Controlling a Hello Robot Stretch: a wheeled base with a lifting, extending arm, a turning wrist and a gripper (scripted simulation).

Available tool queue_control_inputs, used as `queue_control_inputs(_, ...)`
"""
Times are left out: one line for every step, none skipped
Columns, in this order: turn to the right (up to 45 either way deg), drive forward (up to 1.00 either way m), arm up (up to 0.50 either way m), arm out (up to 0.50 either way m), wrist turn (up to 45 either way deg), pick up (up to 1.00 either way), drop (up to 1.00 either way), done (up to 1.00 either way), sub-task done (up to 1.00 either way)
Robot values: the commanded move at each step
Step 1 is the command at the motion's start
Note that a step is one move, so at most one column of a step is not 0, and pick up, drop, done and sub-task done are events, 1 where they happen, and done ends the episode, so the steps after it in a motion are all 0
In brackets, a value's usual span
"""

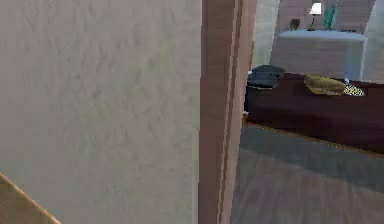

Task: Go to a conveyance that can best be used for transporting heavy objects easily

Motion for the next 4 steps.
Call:
queue_control_inputs(45.0,0.0,0.0,0.0,0.0,0.0,0.0,0.0,0.0)
queue_control_inputs(45.0,0.0,0.0,0.0,0.0,0.0,0.0,0.0,0.0)
queue_control_inputs(3.0,0.0,0.0,0.0,0.0,0.0,0.0,0.0,0.0)
queue_control_inputs(0.0,0.3,0.0,0.0,0.0,0.0,0.0,0.0,0.0)
